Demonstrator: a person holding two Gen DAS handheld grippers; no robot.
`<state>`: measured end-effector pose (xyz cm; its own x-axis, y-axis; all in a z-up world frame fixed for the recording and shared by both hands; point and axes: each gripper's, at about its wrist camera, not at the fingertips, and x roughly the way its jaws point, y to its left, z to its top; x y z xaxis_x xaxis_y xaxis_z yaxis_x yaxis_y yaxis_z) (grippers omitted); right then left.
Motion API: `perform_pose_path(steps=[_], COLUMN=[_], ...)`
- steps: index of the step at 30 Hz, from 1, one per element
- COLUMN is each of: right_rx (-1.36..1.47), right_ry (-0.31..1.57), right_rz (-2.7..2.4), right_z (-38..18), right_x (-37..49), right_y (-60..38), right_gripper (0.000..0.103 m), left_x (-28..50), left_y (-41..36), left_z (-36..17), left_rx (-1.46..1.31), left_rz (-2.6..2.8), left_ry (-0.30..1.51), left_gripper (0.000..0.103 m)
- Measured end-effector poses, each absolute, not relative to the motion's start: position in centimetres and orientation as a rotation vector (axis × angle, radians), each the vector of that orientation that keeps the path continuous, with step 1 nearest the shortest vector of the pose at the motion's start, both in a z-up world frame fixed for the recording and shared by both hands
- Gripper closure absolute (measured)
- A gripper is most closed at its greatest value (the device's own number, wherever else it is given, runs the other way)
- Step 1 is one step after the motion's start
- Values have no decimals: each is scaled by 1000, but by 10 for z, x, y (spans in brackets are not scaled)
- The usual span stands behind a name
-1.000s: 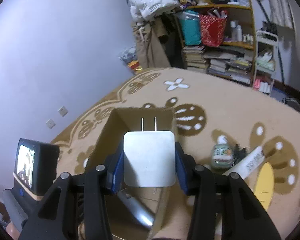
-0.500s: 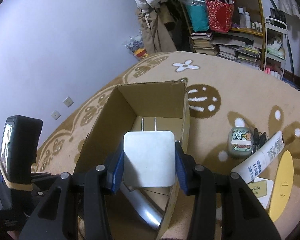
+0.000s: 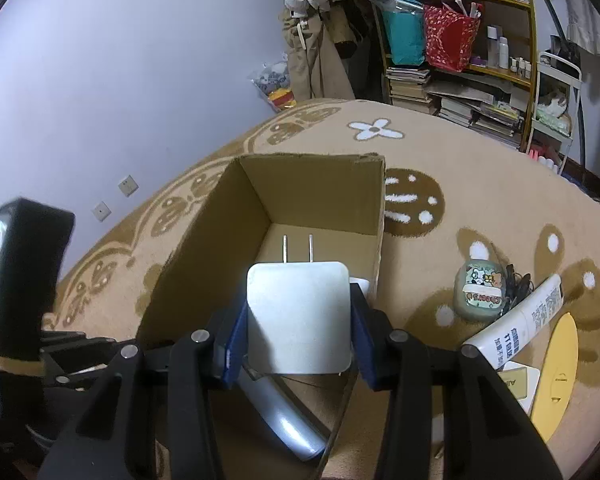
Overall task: Organize rigid objects
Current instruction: 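Lower the white square charger into the box and open the right tool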
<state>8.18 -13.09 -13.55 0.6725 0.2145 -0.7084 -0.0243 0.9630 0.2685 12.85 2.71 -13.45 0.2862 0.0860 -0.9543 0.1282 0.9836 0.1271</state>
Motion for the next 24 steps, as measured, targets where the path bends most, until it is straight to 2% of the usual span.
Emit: perform_pose_path(steps=[17,18,20,23,24], right_rx=[234,233,221,204,205], right_ry=[826,818,791,741,736], right_rz=[135,132,108,56,44], right_z=[-135,-131,-123,-114,-114], right_x=[81,80,75,66,65], right_y=[-130,-131,-134,-141,-144], right_gripper=[53,51,26,10,8], left_x=[129,129,129,129,129], left_y=[29,29,29,29,29], left_z=[-135,-135,-136,-138,-138], left_rx=[179,180,184,178,180], left_rz=[-36,-34,-31,-35,-31], left_ry=[1288,1287,1289,1289,1287], left_gripper=[93,93,93,93,93])
